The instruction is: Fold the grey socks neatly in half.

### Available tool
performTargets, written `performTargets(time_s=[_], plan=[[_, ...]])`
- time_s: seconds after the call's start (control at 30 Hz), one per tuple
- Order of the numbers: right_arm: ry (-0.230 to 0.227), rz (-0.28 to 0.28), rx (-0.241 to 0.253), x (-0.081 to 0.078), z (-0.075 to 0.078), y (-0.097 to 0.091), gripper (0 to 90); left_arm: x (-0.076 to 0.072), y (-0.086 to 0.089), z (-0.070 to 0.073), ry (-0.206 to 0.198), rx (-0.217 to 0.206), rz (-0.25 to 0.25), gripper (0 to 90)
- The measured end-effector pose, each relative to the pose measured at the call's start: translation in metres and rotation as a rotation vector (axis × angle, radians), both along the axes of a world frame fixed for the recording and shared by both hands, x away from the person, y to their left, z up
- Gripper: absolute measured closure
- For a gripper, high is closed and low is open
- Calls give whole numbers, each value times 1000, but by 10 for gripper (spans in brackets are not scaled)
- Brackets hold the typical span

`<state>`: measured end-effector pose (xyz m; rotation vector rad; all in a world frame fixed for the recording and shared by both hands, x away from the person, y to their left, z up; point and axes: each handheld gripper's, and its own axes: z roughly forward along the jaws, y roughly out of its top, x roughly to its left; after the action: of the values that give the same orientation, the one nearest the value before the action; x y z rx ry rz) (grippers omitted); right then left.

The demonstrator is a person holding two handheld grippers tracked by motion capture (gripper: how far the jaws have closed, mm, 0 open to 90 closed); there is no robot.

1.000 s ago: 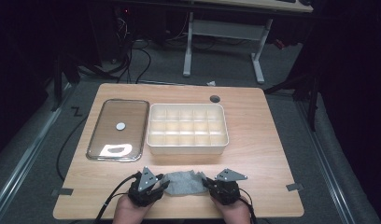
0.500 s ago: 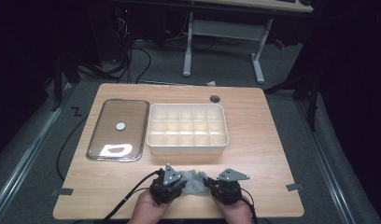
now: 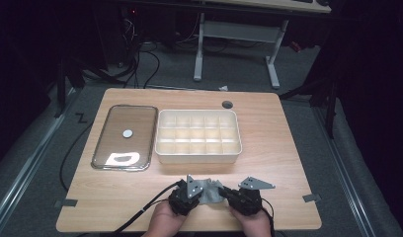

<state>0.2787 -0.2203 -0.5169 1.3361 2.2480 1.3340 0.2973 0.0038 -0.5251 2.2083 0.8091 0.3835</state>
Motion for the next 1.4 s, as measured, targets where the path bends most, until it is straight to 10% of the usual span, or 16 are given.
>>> performTargets(time_s=[0.57,0.87,1.07,1.4], plan=[[-19,30,90,-4,12,2,852,-6,-24,1,-39,30,-20,748],[-17,17,72,-4,9,-4,851,1,40,21,-3,-153,69,655],[-15,14,59,-4,9,-2,850,3,60,5,96,-197,47,601],[-30,3,-54,-2,15,15,850,5,65,-7,113,-226,58,606]])
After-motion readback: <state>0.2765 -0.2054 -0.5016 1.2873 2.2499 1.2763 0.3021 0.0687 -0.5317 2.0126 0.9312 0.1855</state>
